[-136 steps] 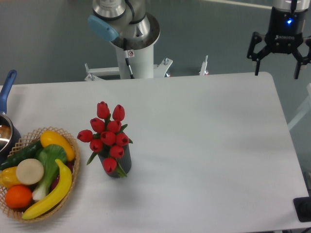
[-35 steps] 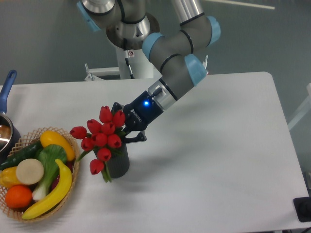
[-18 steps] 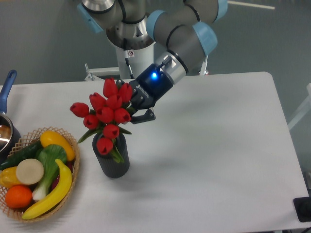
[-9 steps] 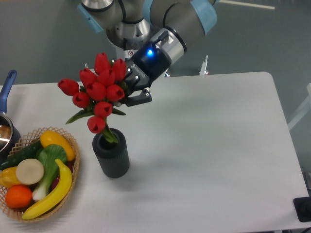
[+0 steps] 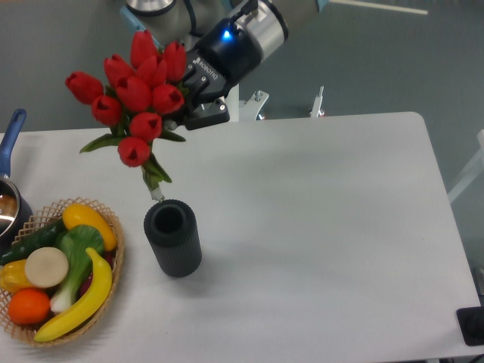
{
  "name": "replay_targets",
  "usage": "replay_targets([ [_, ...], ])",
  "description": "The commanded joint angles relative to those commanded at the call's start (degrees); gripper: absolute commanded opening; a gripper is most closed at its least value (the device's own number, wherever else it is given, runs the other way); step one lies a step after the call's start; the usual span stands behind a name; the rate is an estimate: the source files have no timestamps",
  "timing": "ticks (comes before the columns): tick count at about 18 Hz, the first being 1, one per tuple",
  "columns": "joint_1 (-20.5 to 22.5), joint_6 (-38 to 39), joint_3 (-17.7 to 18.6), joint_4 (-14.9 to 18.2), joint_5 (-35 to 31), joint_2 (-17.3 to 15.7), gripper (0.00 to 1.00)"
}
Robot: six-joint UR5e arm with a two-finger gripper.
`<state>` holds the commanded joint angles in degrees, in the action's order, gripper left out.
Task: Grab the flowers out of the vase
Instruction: 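Lift the gripped tulips straight up out of the black vase, then carry the tulip bouquet up and away from the vase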
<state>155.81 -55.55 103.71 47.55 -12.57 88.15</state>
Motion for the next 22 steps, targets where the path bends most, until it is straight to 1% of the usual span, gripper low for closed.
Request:
replay_targets([
  [2,3.95,-0.35,0.53,-0.09,-0.09,0.18,0.21],
  [4,7.91,-0.44,0.09,-0.09,-0.26,0.53,0.21],
  [6,12.74,-0.79,-0.09,-0.17,-0.96,1.05,0.21],
  [7,14.94,-0.97,-0.17,-0.26,-0.97,2.19,0.21],
  [9,17.58,-2.19,-1.75,-0.18,-0.79,3.95,0.21],
  [11,18.82,-2.63,-2.81,-0.26,-0.79,6.40,0.21],
  [13,20.57,-4.47,-2.90,-0.26,-0.79,8.25,0.21],
  [14,20.76,-5.35,-2.99,-0.26,-0.70,8.96,0.21],
  [19,20.93,-5.97,-3.78,-0.35,-0.62,11.33,0.21],
  [22,21.20,-6.68,-4.04,-0.26,-0.62,11.69,0.21],
])
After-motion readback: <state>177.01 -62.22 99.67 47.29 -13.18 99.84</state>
